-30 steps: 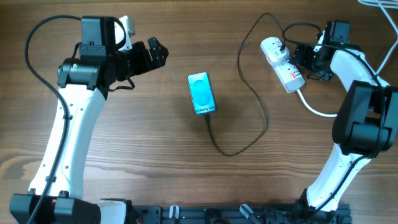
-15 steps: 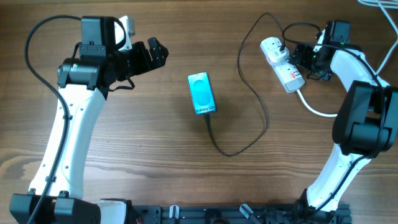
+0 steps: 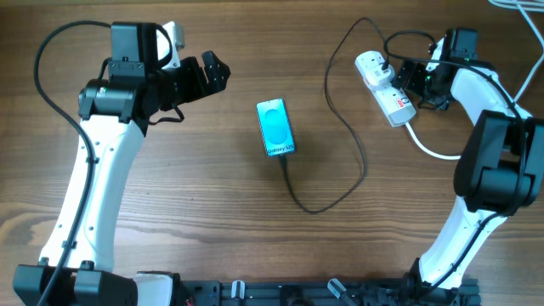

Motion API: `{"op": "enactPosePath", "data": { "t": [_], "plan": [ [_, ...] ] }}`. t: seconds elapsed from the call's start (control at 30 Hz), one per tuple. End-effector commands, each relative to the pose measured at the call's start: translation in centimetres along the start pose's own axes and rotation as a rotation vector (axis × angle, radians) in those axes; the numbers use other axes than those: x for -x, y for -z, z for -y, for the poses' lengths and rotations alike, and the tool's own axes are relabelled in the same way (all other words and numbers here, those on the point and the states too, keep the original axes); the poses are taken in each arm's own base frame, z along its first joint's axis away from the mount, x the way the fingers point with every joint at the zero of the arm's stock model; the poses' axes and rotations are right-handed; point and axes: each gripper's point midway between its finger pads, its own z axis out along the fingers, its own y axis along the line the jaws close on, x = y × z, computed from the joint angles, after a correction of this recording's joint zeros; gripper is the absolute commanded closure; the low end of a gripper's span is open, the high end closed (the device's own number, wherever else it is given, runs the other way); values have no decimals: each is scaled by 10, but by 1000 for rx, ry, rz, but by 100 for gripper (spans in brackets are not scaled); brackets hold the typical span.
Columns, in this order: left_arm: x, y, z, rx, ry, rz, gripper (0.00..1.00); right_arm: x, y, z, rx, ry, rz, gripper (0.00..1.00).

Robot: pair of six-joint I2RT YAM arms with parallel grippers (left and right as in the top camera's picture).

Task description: Plug charger to phone and switch on socket

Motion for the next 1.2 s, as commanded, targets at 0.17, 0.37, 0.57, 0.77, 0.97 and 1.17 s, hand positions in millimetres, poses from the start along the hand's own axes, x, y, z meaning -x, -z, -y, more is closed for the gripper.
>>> {"op": "enactPosePath", "data": {
  "t": [0.17, 0.37, 0.57, 0.77, 0.97, 1.17],
  "plan": [
    [0, -4, -4, 18, 0, -2, 0, -47, -32, -9, 38, 38, -146, 0],
    [0, -4, -4, 18, 0, -2, 0, -6, 46, -5, -32, -73, 16, 0],
    [0, -4, -4, 18, 0, -1, 0, 0, 183, -15, -69, -86, 197, 0],
    [0, -4, -4, 18, 0, -2, 0, -64, 277, -49, 21, -14, 341, 0],
    [0, -4, -4, 18, 0, -1, 0, -141, 323, -45, 96, -128, 354, 0],
    [0, -4, -4, 18, 0, -1, 0, -184, 331, -28, 54, -141, 271, 0]
  ]
}}
